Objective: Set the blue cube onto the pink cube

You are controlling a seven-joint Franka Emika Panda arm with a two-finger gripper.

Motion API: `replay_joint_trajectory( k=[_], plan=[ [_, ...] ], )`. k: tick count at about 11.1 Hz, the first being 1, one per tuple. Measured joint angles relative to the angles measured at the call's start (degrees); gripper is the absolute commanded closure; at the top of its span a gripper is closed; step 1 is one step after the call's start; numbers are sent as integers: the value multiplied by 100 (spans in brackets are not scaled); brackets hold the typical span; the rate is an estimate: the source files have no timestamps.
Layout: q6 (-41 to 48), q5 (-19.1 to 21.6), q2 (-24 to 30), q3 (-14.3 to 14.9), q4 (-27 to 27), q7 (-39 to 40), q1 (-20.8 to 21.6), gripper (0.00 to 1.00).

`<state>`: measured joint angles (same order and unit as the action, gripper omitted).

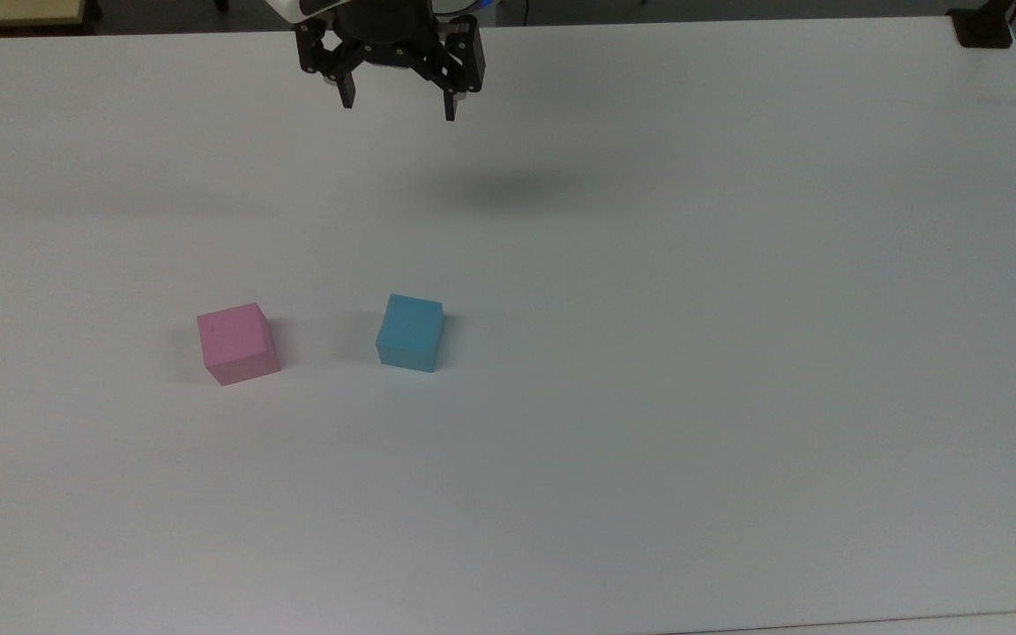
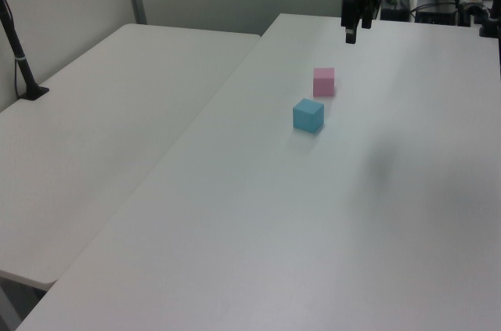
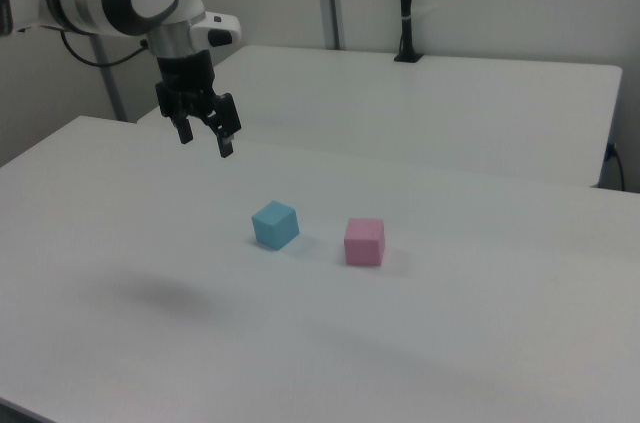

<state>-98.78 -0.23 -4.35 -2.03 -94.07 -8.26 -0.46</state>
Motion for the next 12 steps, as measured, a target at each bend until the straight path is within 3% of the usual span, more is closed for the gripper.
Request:
replay_joint_trajectory(
  k=[12],
  plan=[
    [-268,0,-141,0,5,444,-2,0]
  ],
)
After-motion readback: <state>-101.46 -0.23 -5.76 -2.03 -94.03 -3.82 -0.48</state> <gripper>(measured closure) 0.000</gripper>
